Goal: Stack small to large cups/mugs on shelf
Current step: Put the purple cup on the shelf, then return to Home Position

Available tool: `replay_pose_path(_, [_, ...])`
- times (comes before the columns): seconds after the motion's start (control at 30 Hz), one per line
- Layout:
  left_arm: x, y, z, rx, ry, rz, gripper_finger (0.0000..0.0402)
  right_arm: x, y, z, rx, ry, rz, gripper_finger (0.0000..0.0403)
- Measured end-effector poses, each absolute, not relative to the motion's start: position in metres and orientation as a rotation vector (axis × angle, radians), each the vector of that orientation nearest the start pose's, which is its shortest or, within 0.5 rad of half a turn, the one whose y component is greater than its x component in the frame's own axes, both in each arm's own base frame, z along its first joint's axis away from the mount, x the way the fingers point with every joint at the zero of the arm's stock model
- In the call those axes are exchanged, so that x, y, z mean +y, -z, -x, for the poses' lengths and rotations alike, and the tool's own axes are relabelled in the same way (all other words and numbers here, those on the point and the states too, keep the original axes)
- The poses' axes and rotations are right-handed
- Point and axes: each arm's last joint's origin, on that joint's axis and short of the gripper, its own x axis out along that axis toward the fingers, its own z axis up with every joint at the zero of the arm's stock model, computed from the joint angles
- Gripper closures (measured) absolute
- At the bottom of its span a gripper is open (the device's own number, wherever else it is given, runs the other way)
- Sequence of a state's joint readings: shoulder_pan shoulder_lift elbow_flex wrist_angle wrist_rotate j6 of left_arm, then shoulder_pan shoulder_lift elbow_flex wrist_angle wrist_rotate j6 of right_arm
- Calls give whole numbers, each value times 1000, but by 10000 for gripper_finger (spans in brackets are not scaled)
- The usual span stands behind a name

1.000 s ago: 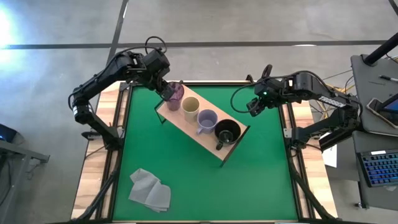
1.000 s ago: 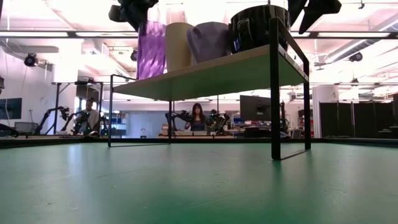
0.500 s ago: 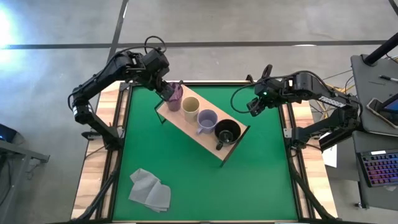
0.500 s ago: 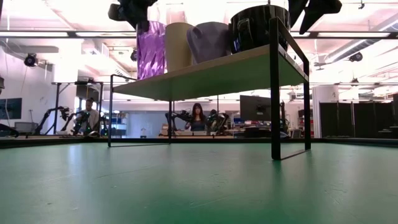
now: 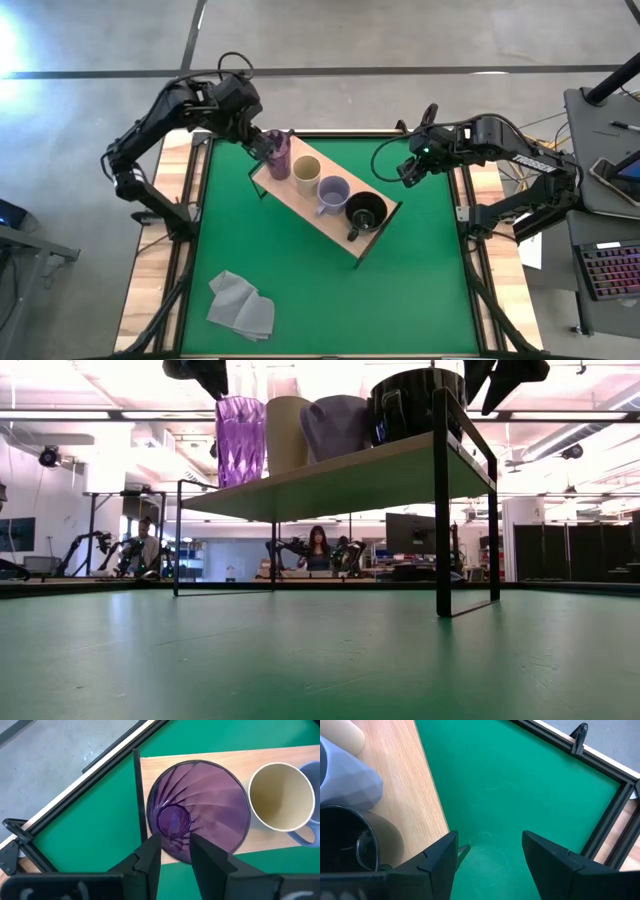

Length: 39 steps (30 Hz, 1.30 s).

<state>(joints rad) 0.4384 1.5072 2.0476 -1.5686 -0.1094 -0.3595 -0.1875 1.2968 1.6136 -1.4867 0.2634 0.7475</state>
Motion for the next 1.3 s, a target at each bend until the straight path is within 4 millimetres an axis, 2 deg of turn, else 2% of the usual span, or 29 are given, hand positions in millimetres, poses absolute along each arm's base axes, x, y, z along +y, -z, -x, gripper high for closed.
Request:
replay_pose_path(0.17, [94,-471,-194,896,-662,464,314,-45,-403,-195,972,815,-602,191])
replay_pose_path(0.27, [80,-481,-179,840,-606,445,314,-45,-403,-195,970,807,-593,191])
replay_pose_path(0.57, [37,-528,-142,374,-396,386,314,-36,-422,-205,796,573,-388,191])
replay_pose_path(0.7, [28,-530,-137,307,-328,390,314,-35,-433,-203,715,602,-498,191])
replay_pose_path(0.73, [26,-529,-137,309,-322,416,314,-35,-437,-203,693,604,-525,191])
replay_pose_path(0.8, [25,-525,-139,319,-321,467,314,-30,-447,-201,662,500,-487,191])
replay_pose_path(0.93, [24,-509,-152,366,-297,428,314,-10,-476,-211,431,85,-371,191])
replay_pose_path(1.07, [9,-497,-188,229,-13,349,314,13,-498,-217,196,-221,-276,191])
replay_pose_path(1.17, [-4,-488,-206,72,180,285,314,31,-494,-225,179,-297,-272,191])
replay_pose_path(1.3, [-11,-472,-195,-13,230,265,314,50,-470,-237,272,-352,-285,191])
